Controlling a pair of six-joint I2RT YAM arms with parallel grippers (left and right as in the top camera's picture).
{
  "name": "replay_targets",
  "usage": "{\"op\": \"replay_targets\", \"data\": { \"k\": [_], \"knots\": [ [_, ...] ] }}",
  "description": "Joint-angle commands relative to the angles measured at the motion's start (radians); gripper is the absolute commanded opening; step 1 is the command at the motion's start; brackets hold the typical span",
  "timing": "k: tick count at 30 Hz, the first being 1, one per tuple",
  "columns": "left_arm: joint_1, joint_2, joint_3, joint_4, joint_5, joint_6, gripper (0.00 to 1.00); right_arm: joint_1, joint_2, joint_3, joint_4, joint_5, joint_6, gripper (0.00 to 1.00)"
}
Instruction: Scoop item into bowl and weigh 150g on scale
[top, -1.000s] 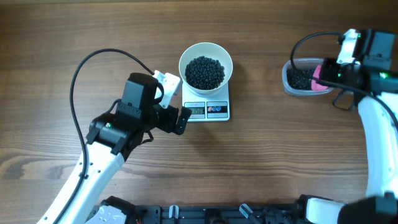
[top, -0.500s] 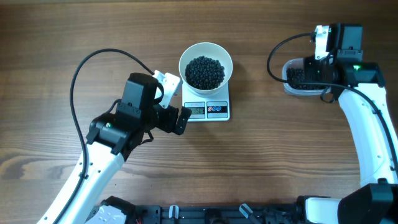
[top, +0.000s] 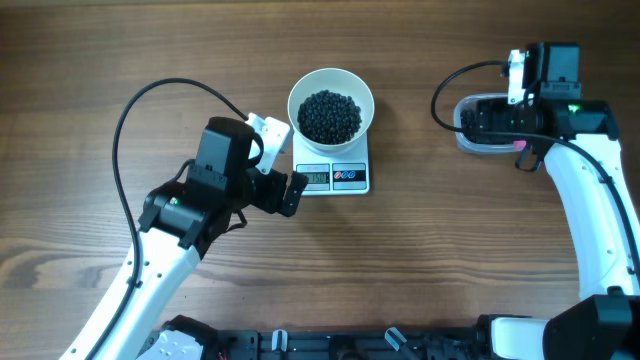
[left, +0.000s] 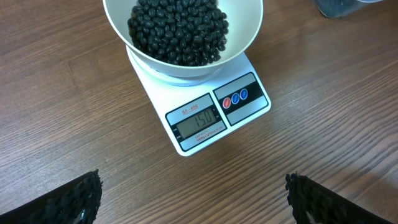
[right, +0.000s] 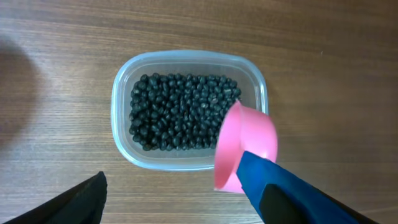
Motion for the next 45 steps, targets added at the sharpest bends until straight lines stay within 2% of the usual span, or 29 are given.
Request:
{"op": "replay_targets", "data": {
  "k": [1, 6, 13, 19, 27, 33, 36, 42, 45],
  "knots": [
    [-0.005, 0.002, -0.005, 0.003, 0.016, 0.001, 1.0, 0.004, 0.005, 0.017, 0.0, -0.002, 0.065, 0.94],
    [-0.005, 0.002, -0.005, 0.003, 0.015, 0.002, 1.0, 0.004, 0.005, 0.017, -0.026, -0.049, 0.063, 0.96],
    [-0.005, 0.002, -0.005, 0.003, 0.015, 0.001, 1.0, 0.004, 0.005, 0.017, -0.168, -0.01, 0.005, 1.0],
    [-0.005, 0.002, -0.005, 0.003, 0.016, 0.001, 1.0, 0.004, -0.029, 0.017, -0.197, 0.034, 0.129, 1.0],
    [-0.005, 0.002, -0.005, 0.003, 0.016, 0.002, 1.0, 0.004, -0.303, 0.018, -0.334, 0.017, 0.212, 1.0],
    [-0.005, 0.002, -0.005, 0.003, 0.016, 0.002, 1.0, 0.004, -0.488, 0.018, -0.442, -0.198, 0.241, 1.0],
    [-0.005, 0.002, -0.005, 0.003, 0.015, 0.001, 1.0, 0.004, -0.546, 0.018, -0.512, -0.254, 0.248, 1.0],
    [-0.005, 0.002, -0.005, 0.003, 0.015, 0.002, 1.0, 0.004, -0.641, 0.018, -0.695, -0.249, 0.291, 1.0],
    [-0.005, 0.002, -0.005, 0.003, 0.015, 0.002, 1.0, 0.004, -0.652, 0.018, -0.735, -0.254, 0.294, 1.0]
  ]
}}
